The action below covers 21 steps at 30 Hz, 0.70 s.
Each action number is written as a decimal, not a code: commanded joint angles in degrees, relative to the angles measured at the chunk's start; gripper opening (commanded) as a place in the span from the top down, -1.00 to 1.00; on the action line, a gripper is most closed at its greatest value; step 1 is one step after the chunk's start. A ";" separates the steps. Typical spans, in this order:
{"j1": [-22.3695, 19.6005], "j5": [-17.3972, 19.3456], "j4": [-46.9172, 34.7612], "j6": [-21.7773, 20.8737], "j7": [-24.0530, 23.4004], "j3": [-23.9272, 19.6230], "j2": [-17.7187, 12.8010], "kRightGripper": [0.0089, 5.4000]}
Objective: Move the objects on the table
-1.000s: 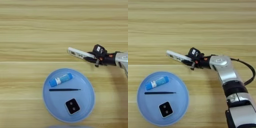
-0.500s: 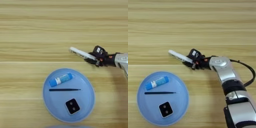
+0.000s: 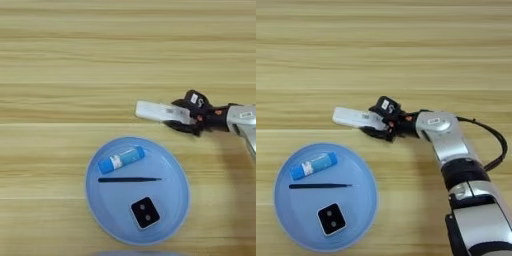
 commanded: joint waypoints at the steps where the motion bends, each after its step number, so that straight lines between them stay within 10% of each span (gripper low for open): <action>1: -3.17 2.37 -7.40 1.50 0.00 -2.20 -2.20 -0.41; 13: 0.91 10.87 -25.26 11.29 6.93 -4.86 -3.50 -0.97; 21: 1.49 13.96 -33.66 15.24 11.54 -3.66 -4.74 -1.00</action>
